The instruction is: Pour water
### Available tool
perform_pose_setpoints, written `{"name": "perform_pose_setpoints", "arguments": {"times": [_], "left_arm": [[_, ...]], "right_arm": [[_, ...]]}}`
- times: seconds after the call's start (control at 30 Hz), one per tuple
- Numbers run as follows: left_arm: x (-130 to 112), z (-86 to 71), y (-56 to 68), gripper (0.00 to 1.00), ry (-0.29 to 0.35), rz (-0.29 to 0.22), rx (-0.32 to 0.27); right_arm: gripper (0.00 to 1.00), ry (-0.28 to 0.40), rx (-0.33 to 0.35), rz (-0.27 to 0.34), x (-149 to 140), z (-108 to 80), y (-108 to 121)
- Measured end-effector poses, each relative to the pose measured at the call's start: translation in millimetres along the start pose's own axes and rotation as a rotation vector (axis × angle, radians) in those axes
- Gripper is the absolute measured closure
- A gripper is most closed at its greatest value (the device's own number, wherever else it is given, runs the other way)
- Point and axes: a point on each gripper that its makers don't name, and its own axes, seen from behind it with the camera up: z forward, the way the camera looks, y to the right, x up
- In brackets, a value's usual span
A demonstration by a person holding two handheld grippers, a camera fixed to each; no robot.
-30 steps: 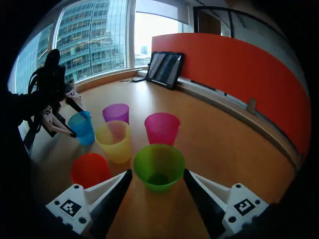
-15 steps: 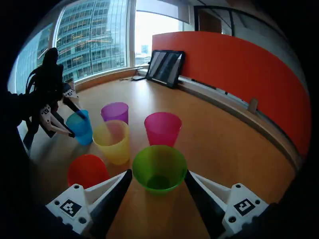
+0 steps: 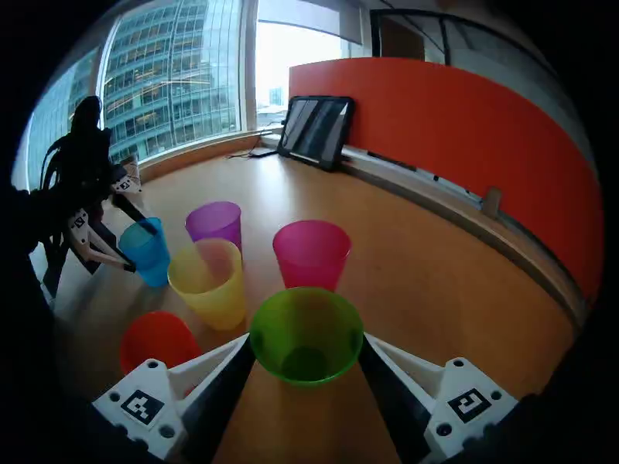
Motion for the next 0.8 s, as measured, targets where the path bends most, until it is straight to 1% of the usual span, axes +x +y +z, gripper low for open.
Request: {"name": "perform_pose_setpoints", "arguments": {"times": [0.17,0.37,0.57,0.8], "left_arm": [[4,-4.6,-1.6,0.15,0.017,-0.005,0.007],[16,-12.9,-2.4,0.15,0.055,-0.003,0.025],[37,-25.6,-4.7,0.15,0.118,0.004,0.05],[68,-42.2,-8.6,0.15,0.206,0.006,0.083]], "right_arm": [[0.08,0.012,-0.011,0.005,1,-4.5,1],[0.08,0.062,-0.025,0.026,17,-18.8,1],[0.08,0.118,-0.047,0.022,37,-40.0,0],[0.08,0.181,-0.075,0.008,56,-62.5,-7]]}}
